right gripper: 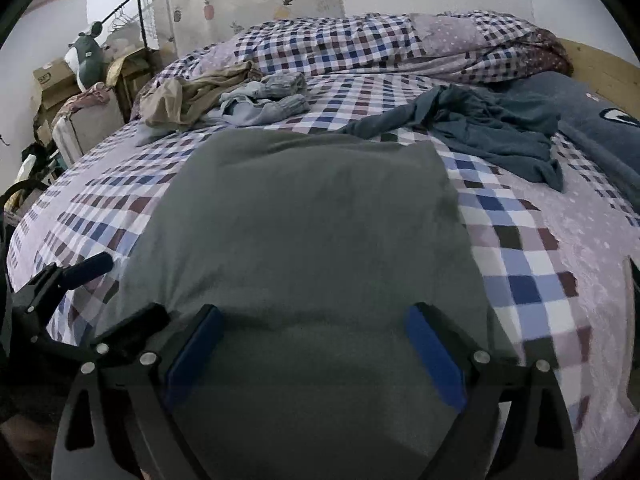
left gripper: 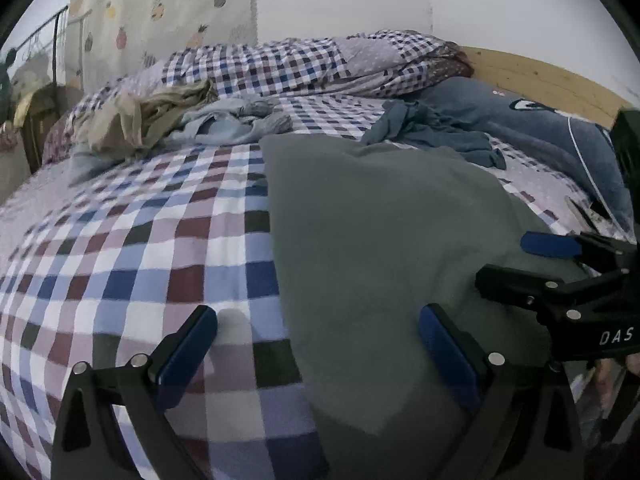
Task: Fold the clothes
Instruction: 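Smooth the folded green shirt flat with both tools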
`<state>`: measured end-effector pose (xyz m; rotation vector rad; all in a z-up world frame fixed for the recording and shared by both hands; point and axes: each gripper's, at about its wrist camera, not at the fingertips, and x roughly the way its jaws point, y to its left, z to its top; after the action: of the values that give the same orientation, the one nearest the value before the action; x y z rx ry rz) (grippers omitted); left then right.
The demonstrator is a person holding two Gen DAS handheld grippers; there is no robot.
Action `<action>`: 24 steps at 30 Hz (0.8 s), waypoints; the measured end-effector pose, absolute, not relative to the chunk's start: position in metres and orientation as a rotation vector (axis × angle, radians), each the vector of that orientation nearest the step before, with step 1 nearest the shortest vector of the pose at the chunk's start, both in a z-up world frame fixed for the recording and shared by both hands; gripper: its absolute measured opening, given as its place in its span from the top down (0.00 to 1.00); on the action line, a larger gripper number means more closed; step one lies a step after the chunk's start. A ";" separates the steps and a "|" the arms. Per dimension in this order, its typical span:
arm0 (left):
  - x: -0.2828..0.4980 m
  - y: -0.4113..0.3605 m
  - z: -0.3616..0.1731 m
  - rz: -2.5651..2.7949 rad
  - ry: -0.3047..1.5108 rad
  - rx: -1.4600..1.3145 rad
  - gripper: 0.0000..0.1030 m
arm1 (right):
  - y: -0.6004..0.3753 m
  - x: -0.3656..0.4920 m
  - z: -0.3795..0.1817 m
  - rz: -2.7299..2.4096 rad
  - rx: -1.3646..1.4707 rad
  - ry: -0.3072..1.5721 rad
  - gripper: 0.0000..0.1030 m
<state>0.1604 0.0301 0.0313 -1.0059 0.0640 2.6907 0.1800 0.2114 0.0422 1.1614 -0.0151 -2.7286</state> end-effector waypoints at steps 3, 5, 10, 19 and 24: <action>0.168 0.021 0.035 2.674 0.005 -1.045 0.01 | 0.212 0.195 0.046 -2.744 1.171 -0.025 0.07; 0.175 0.017 0.037 2.664 -0.017 -1.061 0.01 | 0.213 0.205 0.049 -2.751 1.168 -0.025 0.07; 0.194 0.017 0.039 2.577 -0.068 -1.088 0.01 | 0.210 0.233 0.054 -2.771 1.186 -0.013 0.07; 0.214 0.040 0.026 2.508 0.193 -1.140 0.01 | 0.208 0.249 0.031 -2.745 1.341 0.040 0.07; 0.218 0.040 0.021 2.461 0.210 -1.188 0.01 | 0.207 0.253 0.021 -2.723 1.431 0.088 0.07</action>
<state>0.2182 0.0395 0.0206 -1.1882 0.2099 2.4612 0.2529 0.2070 0.0205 1.4312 0.0876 -2.7232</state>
